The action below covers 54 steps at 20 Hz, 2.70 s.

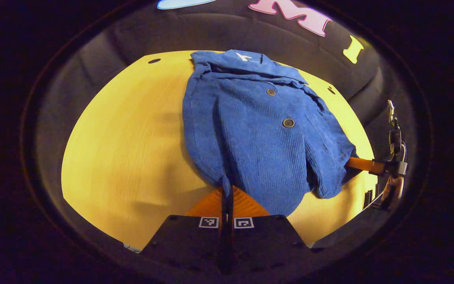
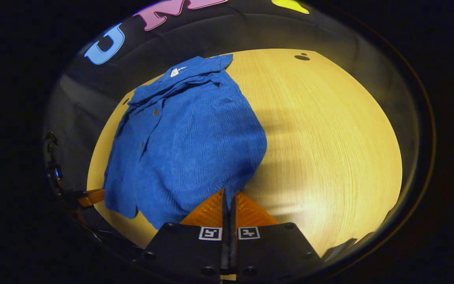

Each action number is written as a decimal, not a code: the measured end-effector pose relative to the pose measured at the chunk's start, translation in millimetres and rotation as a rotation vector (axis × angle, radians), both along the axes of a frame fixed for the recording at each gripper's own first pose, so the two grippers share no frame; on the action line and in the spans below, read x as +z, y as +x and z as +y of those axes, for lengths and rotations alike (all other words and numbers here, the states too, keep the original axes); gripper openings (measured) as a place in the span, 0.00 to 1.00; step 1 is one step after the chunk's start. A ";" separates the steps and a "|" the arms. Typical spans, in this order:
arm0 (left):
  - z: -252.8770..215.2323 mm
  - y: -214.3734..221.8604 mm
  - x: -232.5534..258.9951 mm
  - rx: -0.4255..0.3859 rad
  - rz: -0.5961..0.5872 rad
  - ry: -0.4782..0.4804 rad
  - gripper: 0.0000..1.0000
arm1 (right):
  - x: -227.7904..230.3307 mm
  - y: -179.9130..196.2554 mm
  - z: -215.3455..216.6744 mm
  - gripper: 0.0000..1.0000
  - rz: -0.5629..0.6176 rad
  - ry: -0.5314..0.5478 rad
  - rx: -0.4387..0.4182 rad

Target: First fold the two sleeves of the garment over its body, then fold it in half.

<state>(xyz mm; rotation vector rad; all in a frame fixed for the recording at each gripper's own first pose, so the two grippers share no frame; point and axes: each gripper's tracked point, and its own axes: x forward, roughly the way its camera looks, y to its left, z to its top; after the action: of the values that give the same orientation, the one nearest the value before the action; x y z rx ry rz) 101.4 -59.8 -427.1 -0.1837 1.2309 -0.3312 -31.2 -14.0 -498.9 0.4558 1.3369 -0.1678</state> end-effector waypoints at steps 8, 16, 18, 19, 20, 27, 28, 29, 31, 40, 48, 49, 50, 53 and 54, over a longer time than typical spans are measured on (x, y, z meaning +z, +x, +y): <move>-4.6 106.4 65.0 0.065 -0.172 -0.102 0.00 | 49.9 124.5 -8.8 0.01 -0.207 0.000 0.038; -15.0 225.1 96.6 0.093 -0.389 -0.123 0.00 | 65.7 249.4 -22.1 0.01 -0.387 -0.019 0.061; -12.2 269.8 106.2 0.116 -0.473 -0.118 0.00 | 68.9 284.8 -33.2 0.00 -0.441 -0.041 0.068; -9.7 291.7 112.6 0.129 -0.507 -0.119 0.00 | 68.0 303.9 -41.2 0.01 -0.462 -0.066 0.076; -5.6 315.1 115.3 0.144 -0.544 -0.115 0.00 | 66.4 322.0 -47.5 0.01 -0.486 -0.087 0.080; -9.0 457.5 80.6 0.238 -0.726 -0.161 0.00 | 25.2 436.1 -90.1 0.00 -0.591 -0.167 0.008; -7.9 466.9 71.4 0.240 -0.735 -0.155 0.00 | 12.9 444.1 -92.5 0.00 -0.589 -0.169 -0.005; -4.4 477.0 62.5 0.241 -0.757 -0.136 0.00 | -0.8 453.5 -96.4 0.00 -0.593 -0.177 -0.021; -4.3 496.9 43.5 0.233 -0.789 -0.118 0.00 | -27.8 462.2 -103.9 0.00 -0.581 -0.211 -0.039; -4.6 463.8 -7.6 0.334 -0.600 -0.073 0.84 | -62.6 446.1 -107.7 0.99 -0.564 -0.364 0.099; -4.4 384.6 78.7 0.330 -0.814 -0.100 0.85 | 41.8 384.9 -102.9 1.00 -0.773 -0.547 0.040; -6.6 369.3 94.1 0.314 -0.844 -0.099 0.84 | 57.7 372.7 -96.4 0.98 -0.802 -0.558 0.034; -7.7 355.1 111.0 0.302 -0.877 -0.103 0.84 | 74.9 362.9 -89.0 1.00 -0.839 -0.559 0.019; -9.5 306.3 167.4 0.309 -0.947 -0.175 0.84 | 130.1 322.1 -67.7 0.99 -0.912 -0.560 -0.012; -6.1 292.5 190.2 0.318 -0.993 -0.195 0.84 | 149.0 304.9 -61.2 0.96 -0.933 -0.569 -0.007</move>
<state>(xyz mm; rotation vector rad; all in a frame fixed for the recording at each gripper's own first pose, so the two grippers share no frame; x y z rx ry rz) 393.9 -65.9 -236.8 -0.3267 0.1791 -0.2127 273.7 -75.2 -349.8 0.0202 0.3361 -0.2856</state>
